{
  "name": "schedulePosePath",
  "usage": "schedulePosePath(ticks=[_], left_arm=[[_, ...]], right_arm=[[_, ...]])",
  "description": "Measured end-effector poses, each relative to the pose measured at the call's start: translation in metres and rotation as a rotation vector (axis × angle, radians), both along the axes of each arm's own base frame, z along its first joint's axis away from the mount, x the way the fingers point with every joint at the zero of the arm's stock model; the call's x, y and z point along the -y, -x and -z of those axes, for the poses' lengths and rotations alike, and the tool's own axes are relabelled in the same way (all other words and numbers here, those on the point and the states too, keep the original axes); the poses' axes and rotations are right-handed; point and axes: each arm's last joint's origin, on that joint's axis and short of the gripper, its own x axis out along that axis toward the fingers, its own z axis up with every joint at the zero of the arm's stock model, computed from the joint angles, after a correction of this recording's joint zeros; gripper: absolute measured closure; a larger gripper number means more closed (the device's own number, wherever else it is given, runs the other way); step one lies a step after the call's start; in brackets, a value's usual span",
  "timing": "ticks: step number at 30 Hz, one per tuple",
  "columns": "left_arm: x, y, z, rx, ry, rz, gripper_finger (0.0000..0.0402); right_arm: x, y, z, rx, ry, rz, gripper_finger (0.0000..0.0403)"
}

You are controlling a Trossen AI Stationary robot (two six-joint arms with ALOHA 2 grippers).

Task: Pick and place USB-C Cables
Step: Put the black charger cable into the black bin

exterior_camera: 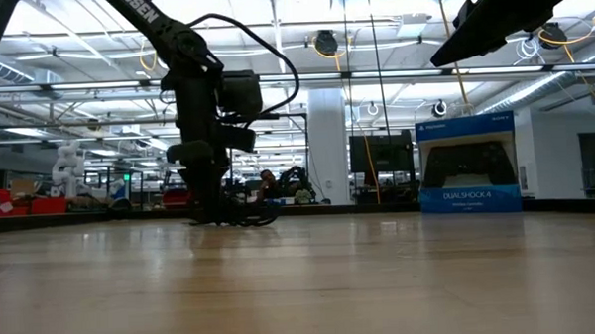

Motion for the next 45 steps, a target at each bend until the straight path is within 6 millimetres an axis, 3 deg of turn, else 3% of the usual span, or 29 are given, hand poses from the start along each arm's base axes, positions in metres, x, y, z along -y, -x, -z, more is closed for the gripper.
schedulePosePath(ticks=[12,28,39,45], left_arm=[[0.014,-0.007,0.000,0.004,-0.022,0.012,0.0225],[0.019,-0.008,-0.003,-0.019,0.012,-0.070,0.0387],[0.046,-0.028,-0.021,0.017,0.019,-0.051,0.0354],[0.073,-0.046,-0.041,0.070,-0.023,0.010,0.0381]], right_arm=[[0.000,0.000,0.000,0.000,0.000,0.000,0.0275],[0.000,0.000,0.000,0.001,-0.003,0.002,0.0276],[0.000,-0.001,-0.001,0.012,-0.009,0.007,0.0276],[-0.001,-0.004,-0.005,0.070,-0.019,0.031,0.0275]])
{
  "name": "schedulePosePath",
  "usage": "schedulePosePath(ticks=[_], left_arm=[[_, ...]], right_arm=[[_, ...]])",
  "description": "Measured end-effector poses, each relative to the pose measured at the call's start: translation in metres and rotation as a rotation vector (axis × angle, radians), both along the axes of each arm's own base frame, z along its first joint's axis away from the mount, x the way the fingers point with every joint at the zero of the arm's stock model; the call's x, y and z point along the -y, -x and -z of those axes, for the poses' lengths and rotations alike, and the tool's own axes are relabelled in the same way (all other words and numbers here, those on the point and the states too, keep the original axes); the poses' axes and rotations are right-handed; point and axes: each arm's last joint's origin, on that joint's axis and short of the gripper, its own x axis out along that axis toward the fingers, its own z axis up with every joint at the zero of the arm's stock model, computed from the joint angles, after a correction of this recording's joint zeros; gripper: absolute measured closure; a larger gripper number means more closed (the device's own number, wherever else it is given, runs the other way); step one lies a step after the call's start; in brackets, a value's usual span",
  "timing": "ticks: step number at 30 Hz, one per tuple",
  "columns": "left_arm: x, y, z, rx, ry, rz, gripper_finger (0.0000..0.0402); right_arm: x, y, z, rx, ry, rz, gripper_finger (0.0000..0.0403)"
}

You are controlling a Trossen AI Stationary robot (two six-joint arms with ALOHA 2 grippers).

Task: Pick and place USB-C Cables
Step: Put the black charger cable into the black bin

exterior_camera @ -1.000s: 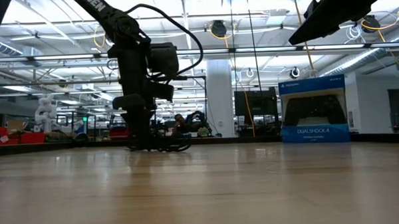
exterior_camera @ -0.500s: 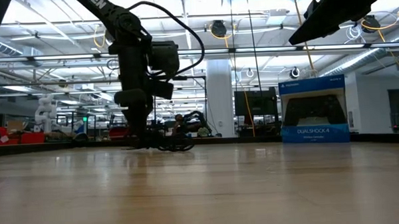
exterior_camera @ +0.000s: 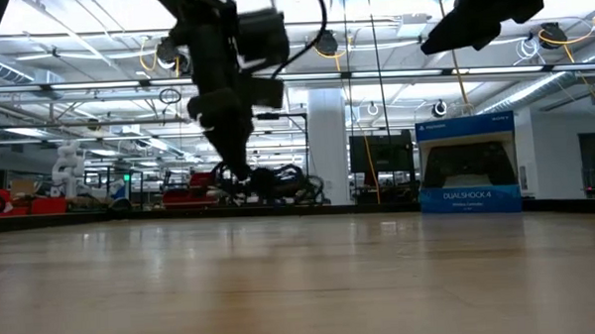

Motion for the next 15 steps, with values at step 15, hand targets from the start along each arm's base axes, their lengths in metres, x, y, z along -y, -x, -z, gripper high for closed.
schedulePosePath(ticks=[15], left_arm=[[0.090,-0.032,-0.064,0.234,-0.455,0.010,0.0387]], right_arm=[[0.002,-0.005,-0.002,0.091,-0.004,0.163,0.0253]])
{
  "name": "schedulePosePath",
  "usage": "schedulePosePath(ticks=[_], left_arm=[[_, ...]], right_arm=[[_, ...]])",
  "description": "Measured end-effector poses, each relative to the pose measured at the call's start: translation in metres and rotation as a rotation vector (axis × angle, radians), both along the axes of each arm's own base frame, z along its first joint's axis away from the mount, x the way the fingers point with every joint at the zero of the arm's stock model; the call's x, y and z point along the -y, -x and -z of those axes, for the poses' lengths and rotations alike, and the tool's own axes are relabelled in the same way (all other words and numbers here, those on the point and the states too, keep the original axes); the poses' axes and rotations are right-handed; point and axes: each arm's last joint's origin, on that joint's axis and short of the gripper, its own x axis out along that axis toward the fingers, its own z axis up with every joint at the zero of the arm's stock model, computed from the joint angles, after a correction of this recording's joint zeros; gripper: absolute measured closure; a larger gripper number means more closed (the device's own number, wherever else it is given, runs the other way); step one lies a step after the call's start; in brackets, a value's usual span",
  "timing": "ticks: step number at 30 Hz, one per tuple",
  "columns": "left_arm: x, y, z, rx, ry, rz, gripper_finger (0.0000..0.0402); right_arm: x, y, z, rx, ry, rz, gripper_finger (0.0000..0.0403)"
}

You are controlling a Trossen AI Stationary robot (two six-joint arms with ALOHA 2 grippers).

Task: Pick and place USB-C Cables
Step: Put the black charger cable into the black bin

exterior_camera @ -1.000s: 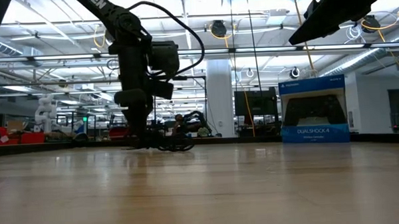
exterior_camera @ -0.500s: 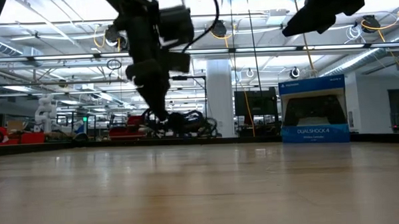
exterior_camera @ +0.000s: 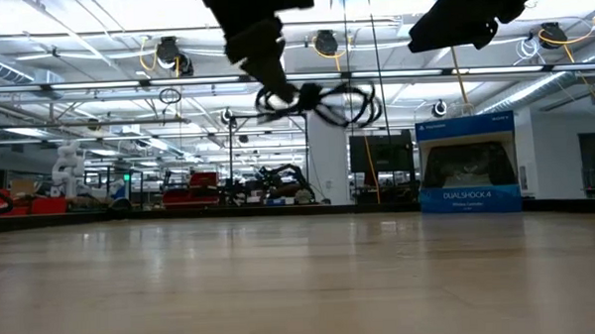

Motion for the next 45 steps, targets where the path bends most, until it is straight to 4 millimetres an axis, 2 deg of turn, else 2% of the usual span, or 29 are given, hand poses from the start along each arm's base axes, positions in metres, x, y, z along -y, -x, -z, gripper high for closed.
schedulePosePath(ticks=[4,10,17,24,29,34,40,45], left_arm=[[0.015,-0.004,-0.006,0.084,-0.116,-0.009,0.0391],[0.028,-0.004,-0.007,0.147,-0.183,-0.025,0.0369],[0.030,-0.004,-0.006,0.149,-0.183,-0.030,0.0391],[0.031,-0.007,-0.009,0.191,-0.177,-0.030,0.0373],[0.032,-0.007,-0.010,0.199,-0.177,-0.027,0.0380],[0.035,-0.007,-0.009,0.192,-0.175,-0.013,0.0391],[0.041,-0.008,-0.011,0.212,-0.184,0.022,0.0371],[0.045,-0.009,-0.012,0.217,-0.170,0.050,0.0383]], right_arm=[[-0.003,-0.009,0.002,0.029,0.048,0.000,0.0240],[-0.008,-0.018,0.005,0.013,0.192,-0.070,0.0212],[-0.007,-0.017,0.004,-0.008,0.291,-0.066,0.0154],[-0.007,-0.017,0.004,0.002,0.243,-0.090,0.0094],[-0.012,-0.012,0.000,0.011,0.371,-0.029,0.0068],[-0.015,-0.009,-0.001,-0.002,0.469,0.011,0.0058],[-0.011,-0.012,-0.001,-0.005,0.469,0.040,0.0057],[-0.006,-0.016,-0.001,0.021,0.407,0.062,0.0058]])
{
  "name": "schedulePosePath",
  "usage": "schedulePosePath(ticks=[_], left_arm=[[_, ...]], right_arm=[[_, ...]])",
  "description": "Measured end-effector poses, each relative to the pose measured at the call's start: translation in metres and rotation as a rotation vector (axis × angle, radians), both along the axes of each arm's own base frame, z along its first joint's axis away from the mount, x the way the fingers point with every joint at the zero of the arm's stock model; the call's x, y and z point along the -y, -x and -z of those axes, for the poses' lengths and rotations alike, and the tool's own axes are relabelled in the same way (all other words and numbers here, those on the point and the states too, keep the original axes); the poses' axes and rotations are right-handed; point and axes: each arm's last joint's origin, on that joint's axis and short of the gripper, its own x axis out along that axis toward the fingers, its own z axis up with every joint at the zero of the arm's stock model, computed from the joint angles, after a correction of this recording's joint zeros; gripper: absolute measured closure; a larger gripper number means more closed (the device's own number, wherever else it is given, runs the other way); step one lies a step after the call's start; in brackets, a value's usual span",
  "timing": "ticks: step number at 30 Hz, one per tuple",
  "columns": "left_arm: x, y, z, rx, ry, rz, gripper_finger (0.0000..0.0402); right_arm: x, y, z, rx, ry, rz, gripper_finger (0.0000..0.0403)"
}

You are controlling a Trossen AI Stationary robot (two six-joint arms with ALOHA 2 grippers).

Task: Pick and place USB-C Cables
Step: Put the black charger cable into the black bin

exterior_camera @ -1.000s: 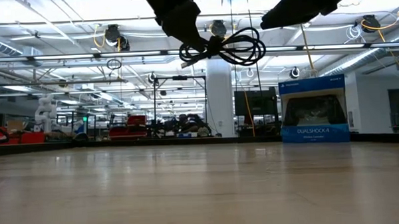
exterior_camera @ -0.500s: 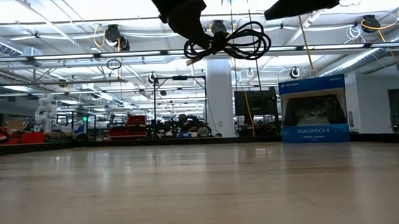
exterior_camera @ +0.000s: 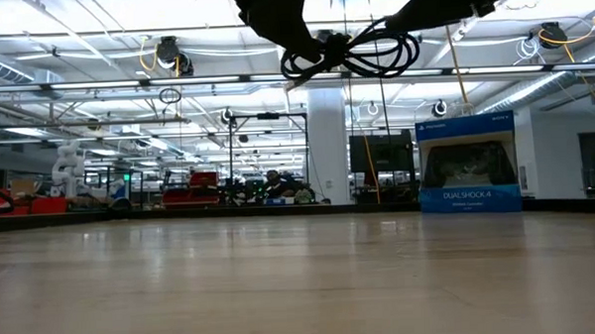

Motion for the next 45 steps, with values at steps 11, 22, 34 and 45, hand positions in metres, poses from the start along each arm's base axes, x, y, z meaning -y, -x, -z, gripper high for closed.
schedulePosePath(ticks=[11,22,34,45], left_arm=[[0.002,0.000,0.000,-0.002,-0.002,0.006,0.0370],[0.003,0.001,0.000,-0.005,0.002,0.017,0.0377],[0.004,0.001,0.000,0.000,0.017,0.017,0.0357],[0.013,0.001,-0.001,0.036,0.038,0.030,0.0259]], right_arm=[[0.007,-0.007,0.005,-0.005,-0.099,-0.023,0.0140],[0.007,-0.014,0.013,-0.028,-0.080,-0.011,0.0225],[0.007,-0.014,0.012,-0.023,-0.080,-0.012,0.0308],[0.007,-0.014,0.012,-0.024,-0.082,-0.014,0.0370]])
